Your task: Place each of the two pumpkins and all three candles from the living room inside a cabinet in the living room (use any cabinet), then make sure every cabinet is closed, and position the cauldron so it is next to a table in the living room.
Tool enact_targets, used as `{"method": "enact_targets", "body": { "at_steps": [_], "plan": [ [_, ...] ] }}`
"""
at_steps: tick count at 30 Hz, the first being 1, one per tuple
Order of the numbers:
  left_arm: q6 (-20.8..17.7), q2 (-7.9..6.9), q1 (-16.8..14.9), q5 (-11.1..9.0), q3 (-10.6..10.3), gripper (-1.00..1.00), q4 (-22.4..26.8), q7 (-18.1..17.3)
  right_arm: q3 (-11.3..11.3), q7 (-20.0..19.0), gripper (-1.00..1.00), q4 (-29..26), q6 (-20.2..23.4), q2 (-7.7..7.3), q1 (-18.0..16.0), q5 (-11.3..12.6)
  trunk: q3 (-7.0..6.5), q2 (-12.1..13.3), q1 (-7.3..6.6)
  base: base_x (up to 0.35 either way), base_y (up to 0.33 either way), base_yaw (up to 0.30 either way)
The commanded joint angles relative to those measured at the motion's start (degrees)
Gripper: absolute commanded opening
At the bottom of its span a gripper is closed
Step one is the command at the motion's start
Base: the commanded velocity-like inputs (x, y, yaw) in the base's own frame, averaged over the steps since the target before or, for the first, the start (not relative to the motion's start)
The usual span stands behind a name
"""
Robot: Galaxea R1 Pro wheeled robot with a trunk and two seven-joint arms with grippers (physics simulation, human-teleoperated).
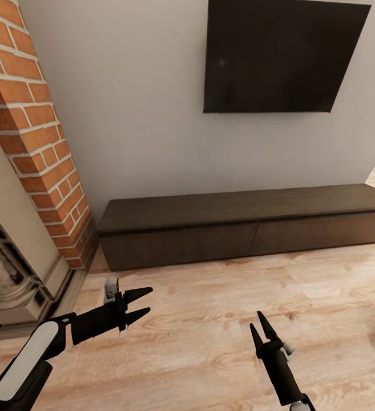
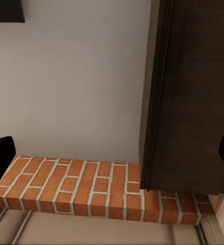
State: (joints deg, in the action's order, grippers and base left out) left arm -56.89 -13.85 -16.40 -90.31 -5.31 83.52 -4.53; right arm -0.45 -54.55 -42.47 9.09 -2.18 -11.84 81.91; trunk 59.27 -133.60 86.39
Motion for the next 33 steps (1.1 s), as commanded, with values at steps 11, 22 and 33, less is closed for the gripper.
{"method": "enact_targets", "body": {
  "at_steps": [11, 22, 33],
  "plan": [
    [-0.1, -0.04, 0.0, 0.4, 0.0, 1.0, 0.0, -0.5, 0.1, -0.1, 1.0, 0.0, 0.6, -0.02, 0.0, 0.7, 0.05, 0.0, 0.01, 0.218, 0.0, 0.0],
    [-0.1, -0.04, 0.0, 0.4, -0.1, 1.0, 0.0, -0.5, 0.0, -0.1, 1.0, 0.0, 0.4, -0.02, 0.0, 0.7, 0.05, 0.0, 0.01, 0.189, 0.0, 0.0],
    [-0.1, -0.04, 0.0, 0.3, -0.1, 1.0, 0.0, -0.5, 0.1, 0.0, 1.0, 0.0, 0.3, -0.02, 0.0, 0.6, 0.05, 0.0, 0.01, 0.237, 0.0, 0.0]
  ]
}}
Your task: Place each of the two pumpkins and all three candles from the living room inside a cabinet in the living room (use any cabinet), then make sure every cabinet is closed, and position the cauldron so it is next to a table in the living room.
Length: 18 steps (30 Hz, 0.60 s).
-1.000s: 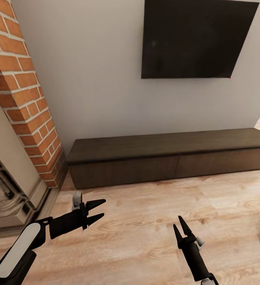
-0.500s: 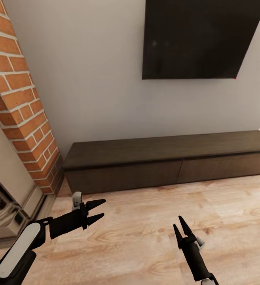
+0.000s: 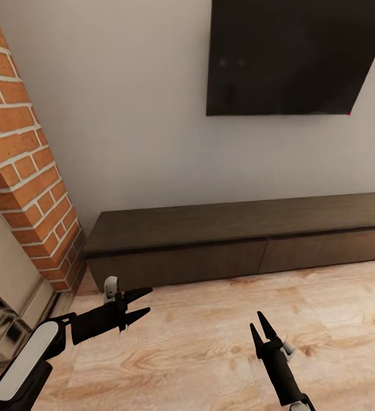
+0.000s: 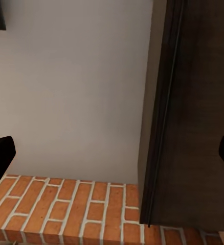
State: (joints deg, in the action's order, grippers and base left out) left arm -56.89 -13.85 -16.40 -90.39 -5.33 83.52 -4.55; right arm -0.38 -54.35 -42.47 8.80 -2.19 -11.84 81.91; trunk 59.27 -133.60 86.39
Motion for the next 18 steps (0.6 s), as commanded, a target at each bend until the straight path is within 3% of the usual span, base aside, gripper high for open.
{"method": "enact_targets", "body": {
  "at_steps": [1, 18],
  "plan": [
    [-0.1, -0.04, 0.0, 0.4, -0.1, 1.0, 0.0, -0.5, 0.0, -0.1, 1.0, 0.0, 0.6, -0.01, 0.0, 0.6, 0.05, 0.0, 0.02, 0.258, 0.0, 0.0],
    [-0.1, 0.0, 0.0, 0.4, -0.1, 1.0, 0.0, -0.5, 0.0, 0.0, 1.0, 0.0, 0.6, -0.01, 0.0, 0.5, 0.05, 0.0, 0.02, 0.269, 0.0, 0.0]
  ]
}}
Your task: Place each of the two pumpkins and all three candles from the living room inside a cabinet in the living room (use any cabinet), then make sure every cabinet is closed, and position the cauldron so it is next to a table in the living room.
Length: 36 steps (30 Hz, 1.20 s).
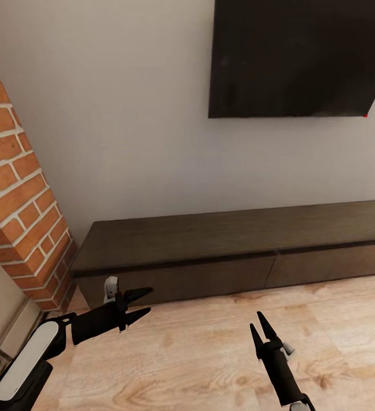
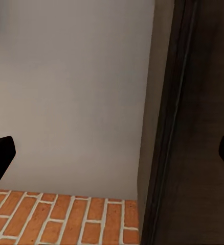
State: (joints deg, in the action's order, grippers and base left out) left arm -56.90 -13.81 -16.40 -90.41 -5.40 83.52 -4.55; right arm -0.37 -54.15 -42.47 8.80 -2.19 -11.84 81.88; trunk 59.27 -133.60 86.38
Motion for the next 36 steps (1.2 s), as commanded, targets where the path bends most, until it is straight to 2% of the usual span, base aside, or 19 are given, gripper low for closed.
{"method": "enact_targets", "body": {
  "at_steps": [1, 25, 36],
  "plan": [
    [-0.1, -0.04, 0.0, 0.4, 0.0, 1.0, 0.0, -0.5, 0.0, -0.2, 1.0, 0.0, 0.6, -0.01, 0.0, 0.6, 0.05, 0.0, 0.02, 0.271, 0.0, 0.0],
    [-0.1, 0.01, 0.0, 0.4, -0.1, 1.0, 0.0, -0.5, 0.0, 0.1, 1.0, 0.0, 0.6, -0.01, 0.0, 0.5, 0.05, 0.0, 0.02, 0.26, 0.0, 0.0],
    [-0.1, 0.01, 0.0, 0.4, -0.3, 1.0, 0.1, -0.5, 0.0, 0.8, 1.0, 0.0, 0.5, -0.01, 0.0, 0.5, 0.05, 0.0, 0.02, 0.067, 0.0, 0.0]
  ]
}}
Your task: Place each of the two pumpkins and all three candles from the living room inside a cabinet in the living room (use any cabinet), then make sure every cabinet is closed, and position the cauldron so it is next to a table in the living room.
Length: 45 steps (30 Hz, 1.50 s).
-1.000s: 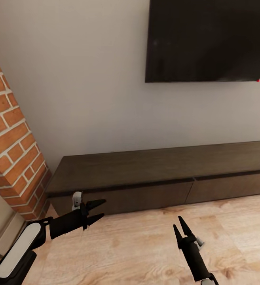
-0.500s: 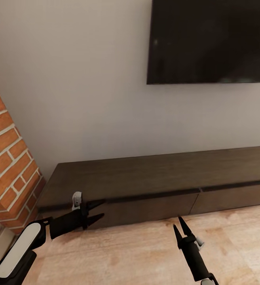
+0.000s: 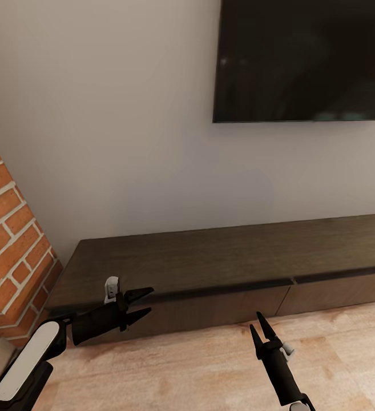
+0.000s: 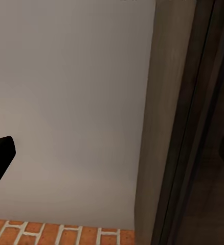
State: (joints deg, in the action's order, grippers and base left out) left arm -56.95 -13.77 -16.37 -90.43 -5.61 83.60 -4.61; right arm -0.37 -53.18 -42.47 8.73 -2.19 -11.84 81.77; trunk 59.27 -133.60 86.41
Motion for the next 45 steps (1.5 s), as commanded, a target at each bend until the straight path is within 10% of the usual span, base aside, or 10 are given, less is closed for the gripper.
{"method": "enact_targets", "body": {
  "at_steps": [1, 13, 25, 39, 45],
  "plan": [
    [-0.1, -0.02, 0.0, 0.4, -0.5, 1.0, 0.2, -0.6, 0.0, -0.1, 1.0, 0.0, 0.6, -0.01, 0.0, 0.5, 0.05, 0.0, -0.01, 0.004, 0.0, 0.0],
    [0.2, 0.2, 2.2, 0.5, -13.4, 1.0, 1.7, -7.8, 0.1, 1.1, 1.0, -0.1, -1.9, -0.01, 0.0, 0.2, 0.05, 0.0, -0.01, 0.0, 0.0, 0.0],
    [0.5, -0.15, 4.9, 1.7, -14.0, 1.0, -1.1, -7.9, 0.2, 1.2, 1.0, -0.1, -2.0, -0.01, 0.0, 0.1, 0.05, 0.0, -0.01, 0.042, 0.022, 0.0],
    [0.8, 0.5, 5.6, 11.2, -14.2, 1.0, -7.8, -7.9, 0.4, 3.4, 1.0, -0.2, -2.0, -0.01, -0.1, 0.1, 0.05, 0.0, -0.01, 0.072, 0.017, 0.0],
    [0.8, 0.5, 5.6, 12.0, -14.2, 1.0, -8.0, -8.0, 0.4, 5.4, 1.0, -0.4, -2.0, 0.0, -0.2, 0.1, 0.05, 0.0, -0.01, 0.056, 0.003, 0.0]
  ]
}}
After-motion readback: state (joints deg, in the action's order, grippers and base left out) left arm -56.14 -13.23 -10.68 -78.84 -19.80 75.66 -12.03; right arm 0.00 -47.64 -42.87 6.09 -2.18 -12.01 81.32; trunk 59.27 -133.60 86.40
